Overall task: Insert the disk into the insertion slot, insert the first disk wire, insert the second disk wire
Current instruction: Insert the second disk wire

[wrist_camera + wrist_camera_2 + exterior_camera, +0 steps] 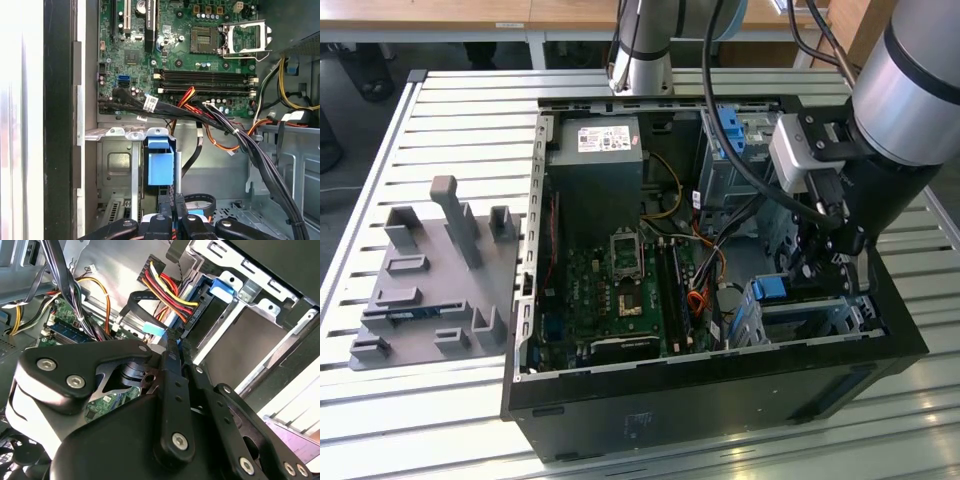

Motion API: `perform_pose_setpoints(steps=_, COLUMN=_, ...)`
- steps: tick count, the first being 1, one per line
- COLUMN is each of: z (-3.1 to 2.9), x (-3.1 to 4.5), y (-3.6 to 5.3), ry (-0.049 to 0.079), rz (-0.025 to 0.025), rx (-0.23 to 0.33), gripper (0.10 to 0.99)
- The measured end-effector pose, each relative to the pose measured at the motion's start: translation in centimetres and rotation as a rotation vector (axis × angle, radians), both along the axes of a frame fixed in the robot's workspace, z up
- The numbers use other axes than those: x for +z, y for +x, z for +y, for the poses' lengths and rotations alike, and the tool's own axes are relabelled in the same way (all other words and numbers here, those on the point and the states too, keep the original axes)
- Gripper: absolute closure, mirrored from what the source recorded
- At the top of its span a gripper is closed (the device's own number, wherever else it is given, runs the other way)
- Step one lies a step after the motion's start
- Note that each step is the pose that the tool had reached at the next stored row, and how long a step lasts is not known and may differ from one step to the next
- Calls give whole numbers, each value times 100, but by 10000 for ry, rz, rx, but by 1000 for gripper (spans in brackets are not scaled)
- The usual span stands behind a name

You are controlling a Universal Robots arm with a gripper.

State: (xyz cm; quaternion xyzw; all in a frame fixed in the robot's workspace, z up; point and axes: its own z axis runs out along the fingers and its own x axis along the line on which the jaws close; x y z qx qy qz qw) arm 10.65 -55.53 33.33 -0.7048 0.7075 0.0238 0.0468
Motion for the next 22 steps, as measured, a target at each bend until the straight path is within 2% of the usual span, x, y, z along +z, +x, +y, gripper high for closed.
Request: perform_pose_setpoints(steps=22, z=-13, x=-20, y=35, ry=-3, rz=0, rx=-28, gripper=937)
